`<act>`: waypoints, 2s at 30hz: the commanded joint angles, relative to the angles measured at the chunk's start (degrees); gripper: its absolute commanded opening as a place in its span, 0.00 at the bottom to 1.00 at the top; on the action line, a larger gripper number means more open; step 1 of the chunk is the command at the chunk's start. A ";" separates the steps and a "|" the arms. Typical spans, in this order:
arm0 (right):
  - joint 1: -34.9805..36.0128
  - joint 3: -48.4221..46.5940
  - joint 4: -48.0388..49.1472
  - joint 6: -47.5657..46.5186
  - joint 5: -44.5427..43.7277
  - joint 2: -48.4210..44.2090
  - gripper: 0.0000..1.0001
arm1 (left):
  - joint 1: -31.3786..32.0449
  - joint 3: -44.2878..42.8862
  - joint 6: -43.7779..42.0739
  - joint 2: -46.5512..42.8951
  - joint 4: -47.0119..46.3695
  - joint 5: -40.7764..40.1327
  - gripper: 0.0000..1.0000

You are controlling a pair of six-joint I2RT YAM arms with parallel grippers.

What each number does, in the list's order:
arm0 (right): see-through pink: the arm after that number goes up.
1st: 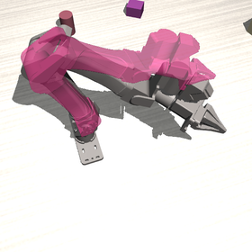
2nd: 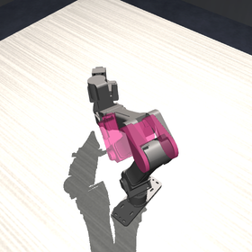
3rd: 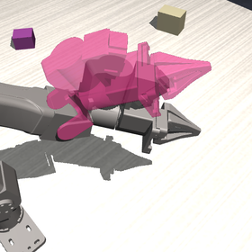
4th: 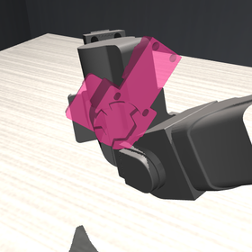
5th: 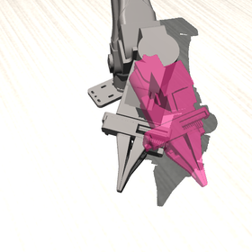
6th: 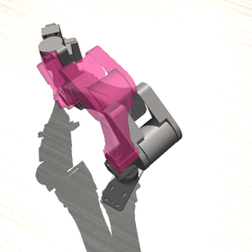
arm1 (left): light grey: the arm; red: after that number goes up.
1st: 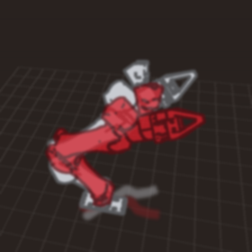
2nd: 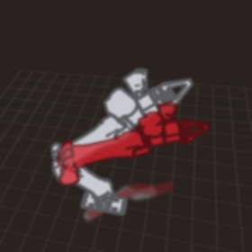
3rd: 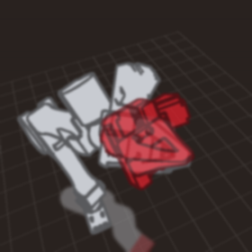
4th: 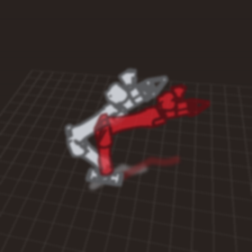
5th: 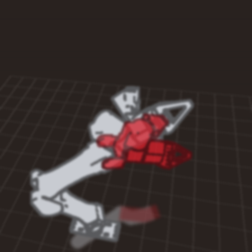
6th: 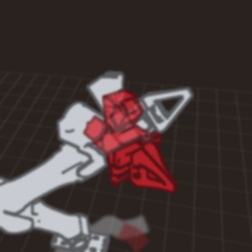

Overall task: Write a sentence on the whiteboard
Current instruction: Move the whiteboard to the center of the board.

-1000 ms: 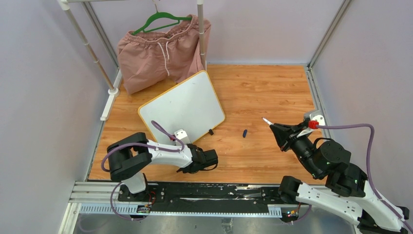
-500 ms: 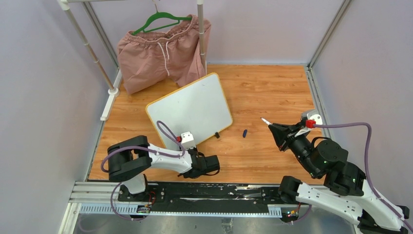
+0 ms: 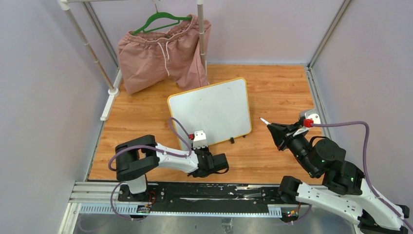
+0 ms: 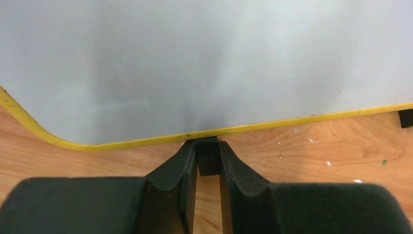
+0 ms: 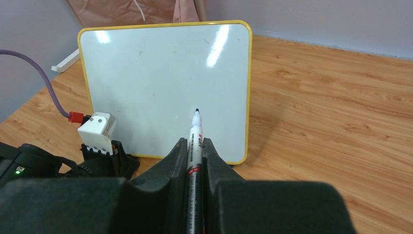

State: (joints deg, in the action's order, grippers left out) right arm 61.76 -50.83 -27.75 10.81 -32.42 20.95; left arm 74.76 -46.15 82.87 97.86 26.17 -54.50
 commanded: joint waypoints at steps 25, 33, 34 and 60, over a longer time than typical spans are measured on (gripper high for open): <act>0.35 0.13 2.37 0.78 0.01 1.20 0.00 | 0.95 0.68 -4.62 -2.15 6.53 7.87 0.67; 0.34 0.64 2.86 1.34 -0.26 1.28 0.00 | 2.90 4.92 -7.57 -9.34 6.75 10.89 0.85; 0.34 0.66 2.95 1.35 -0.31 1.35 0.00 | 3.24 5.08 -8.07 -10.14 6.70 11.10 0.86; 0.29 0.89 4.75 0.54 4.47 5.59 0.00 | 7.27 4.93 -38.69 -54.90 18.97 2.96 1.00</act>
State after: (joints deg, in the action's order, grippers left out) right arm 61.76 -50.81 -25.65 11.33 -29.61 25.32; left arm 82.32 -36.97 56.71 44.97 44.40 -44.25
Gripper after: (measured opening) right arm 0.150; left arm 0.996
